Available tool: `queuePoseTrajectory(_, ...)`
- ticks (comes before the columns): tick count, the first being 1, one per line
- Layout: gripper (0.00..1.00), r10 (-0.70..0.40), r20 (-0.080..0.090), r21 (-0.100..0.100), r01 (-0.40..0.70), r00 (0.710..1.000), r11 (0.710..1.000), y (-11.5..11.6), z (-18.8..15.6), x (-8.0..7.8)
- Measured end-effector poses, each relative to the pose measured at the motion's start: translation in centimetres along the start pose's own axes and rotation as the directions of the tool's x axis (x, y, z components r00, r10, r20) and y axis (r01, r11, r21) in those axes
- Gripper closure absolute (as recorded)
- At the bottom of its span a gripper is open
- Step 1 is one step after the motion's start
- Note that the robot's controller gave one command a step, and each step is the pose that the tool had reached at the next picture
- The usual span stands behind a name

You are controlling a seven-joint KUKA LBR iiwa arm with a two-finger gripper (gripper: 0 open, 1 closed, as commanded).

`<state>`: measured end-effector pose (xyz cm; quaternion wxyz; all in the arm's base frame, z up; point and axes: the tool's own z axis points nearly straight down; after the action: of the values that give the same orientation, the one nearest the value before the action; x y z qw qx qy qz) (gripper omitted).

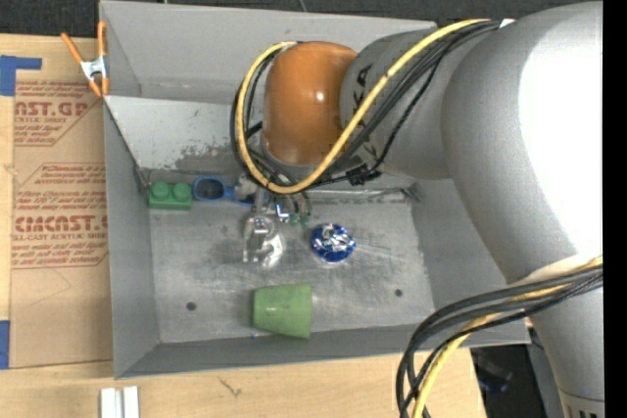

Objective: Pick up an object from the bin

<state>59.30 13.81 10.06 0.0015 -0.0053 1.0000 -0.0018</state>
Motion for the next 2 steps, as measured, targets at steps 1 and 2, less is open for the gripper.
queuePoseTrajectory(1,0.0,0.359,-0.005,-0.001,-0.359,0.933,0.933,-5.0,0.1,5.2)
queuePoseTrajectory(2,0.0,0.169,0.011,-0.011,-0.169,0.986,0.986,-13.1,2.6,5.2)
